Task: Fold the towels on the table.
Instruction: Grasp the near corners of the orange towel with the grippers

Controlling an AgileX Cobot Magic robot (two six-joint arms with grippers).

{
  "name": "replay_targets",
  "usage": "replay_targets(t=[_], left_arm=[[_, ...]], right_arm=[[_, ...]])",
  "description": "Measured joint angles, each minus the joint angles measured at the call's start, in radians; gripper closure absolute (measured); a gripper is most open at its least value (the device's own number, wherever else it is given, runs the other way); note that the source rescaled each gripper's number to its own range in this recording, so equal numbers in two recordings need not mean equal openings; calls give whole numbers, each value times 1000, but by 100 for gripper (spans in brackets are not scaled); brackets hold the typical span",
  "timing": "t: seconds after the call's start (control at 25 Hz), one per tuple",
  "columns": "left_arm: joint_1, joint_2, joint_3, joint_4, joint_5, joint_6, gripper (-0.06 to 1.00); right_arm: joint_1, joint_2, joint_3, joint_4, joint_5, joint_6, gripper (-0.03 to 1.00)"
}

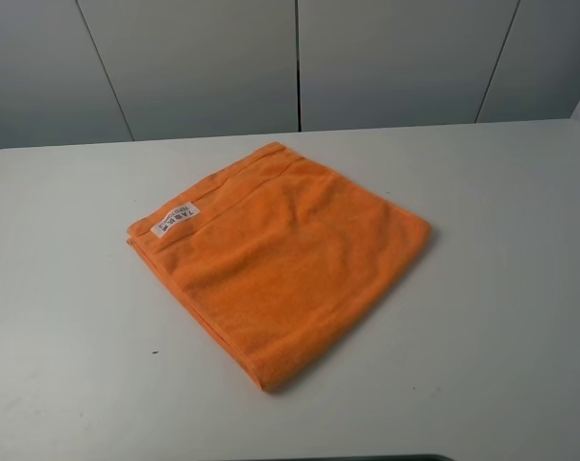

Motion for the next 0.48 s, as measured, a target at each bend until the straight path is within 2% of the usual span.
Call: replay_targets(t=[0.48], left_arm=[[0, 0, 0, 0, 0, 0, -4]], right_arm=[[0, 0, 0, 0, -1, 0, -3]])
